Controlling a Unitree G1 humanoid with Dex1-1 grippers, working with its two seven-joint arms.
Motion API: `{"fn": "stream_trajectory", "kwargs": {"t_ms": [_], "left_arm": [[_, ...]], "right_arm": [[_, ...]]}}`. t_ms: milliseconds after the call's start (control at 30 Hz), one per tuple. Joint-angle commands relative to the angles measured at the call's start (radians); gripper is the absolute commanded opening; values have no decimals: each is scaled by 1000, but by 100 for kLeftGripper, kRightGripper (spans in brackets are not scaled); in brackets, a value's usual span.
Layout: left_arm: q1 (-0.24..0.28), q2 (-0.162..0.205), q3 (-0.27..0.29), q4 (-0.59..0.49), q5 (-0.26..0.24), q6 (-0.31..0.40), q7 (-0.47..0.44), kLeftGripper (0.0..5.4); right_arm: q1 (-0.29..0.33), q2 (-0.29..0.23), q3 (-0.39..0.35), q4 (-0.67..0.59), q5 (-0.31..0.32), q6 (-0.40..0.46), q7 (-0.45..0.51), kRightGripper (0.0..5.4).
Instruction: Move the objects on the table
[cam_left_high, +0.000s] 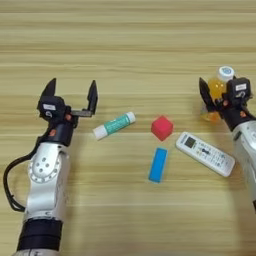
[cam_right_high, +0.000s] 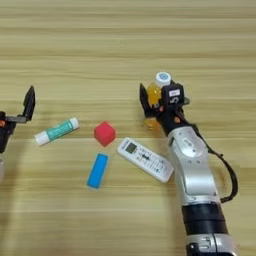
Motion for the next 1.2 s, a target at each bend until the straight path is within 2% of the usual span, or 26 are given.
{"fn": "stream_trajectory", "kwargs": {"t_ms": [33,133,267,500,633,800,1067,1200], "left_arm": [[-55,11,-3,63,11,15,-5,540],[-85,9,2,121,11,-4,-9,540],[-111,5,4,173,14,-23,-10,540],[-140,5,8,237,19,-32,0,540],[-142,3,4,247,21,-40,0,540],[-132,-1,0,235,22,-43,2,540],[-132,-7,-3,227,23,-41,7,540],[-132,-9,-4,224,23,-41,8,540]], "right_arm": [[-57,-22,11,-96,54,25,71,360],[-29,-37,51,-222,118,78,161,360],[-17,-42,83,-310,143,114,201,360],[-7,-19,207,-439,187,210,266,360],[2,0,276,-408,201,256,300,360],[31,15,354,-298,187,262,350,359],[53,35,397,-166,197,262,411,359],[61,45,412,-124,171,205,436,359]]}}
